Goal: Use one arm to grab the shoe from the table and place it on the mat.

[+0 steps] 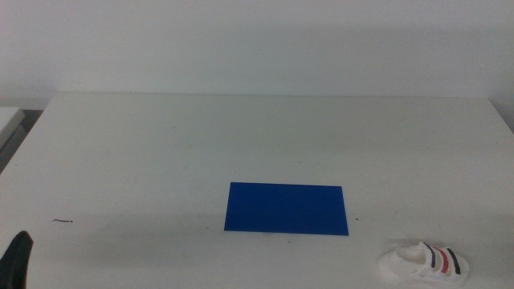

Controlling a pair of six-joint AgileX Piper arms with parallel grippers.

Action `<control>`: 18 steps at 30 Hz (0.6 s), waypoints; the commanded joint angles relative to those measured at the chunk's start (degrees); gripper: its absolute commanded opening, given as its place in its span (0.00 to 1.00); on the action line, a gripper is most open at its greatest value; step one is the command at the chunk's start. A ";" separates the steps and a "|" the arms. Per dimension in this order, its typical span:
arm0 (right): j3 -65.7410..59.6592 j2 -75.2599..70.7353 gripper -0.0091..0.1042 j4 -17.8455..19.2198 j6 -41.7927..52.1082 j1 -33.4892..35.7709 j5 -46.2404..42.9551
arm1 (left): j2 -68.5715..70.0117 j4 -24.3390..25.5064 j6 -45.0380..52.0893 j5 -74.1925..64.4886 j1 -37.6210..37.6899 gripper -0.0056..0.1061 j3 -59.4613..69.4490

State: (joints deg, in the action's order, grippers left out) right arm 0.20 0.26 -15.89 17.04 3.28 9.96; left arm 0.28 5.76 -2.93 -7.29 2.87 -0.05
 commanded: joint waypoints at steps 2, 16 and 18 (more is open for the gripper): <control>1.41 -0.26 0.90 0.87 0.62 -0.47 6.46 | -0.28 -0.23 -0.18 0.63 0.00 0.89 0.05; 39.71 28.44 0.90 8.94 1.29 -0.23 40.06 | -0.28 -0.23 -0.18 0.63 0.00 0.89 0.05; 45.19 35.44 0.90 7.88 6.49 -0.23 48.90 | -0.28 -0.23 -0.18 0.63 0.00 0.89 0.05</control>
State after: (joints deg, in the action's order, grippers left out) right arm 42.47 31.25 -8.17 20.49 3.28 52.48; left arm 0.28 5.76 -2.93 -7.29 2.87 -0.05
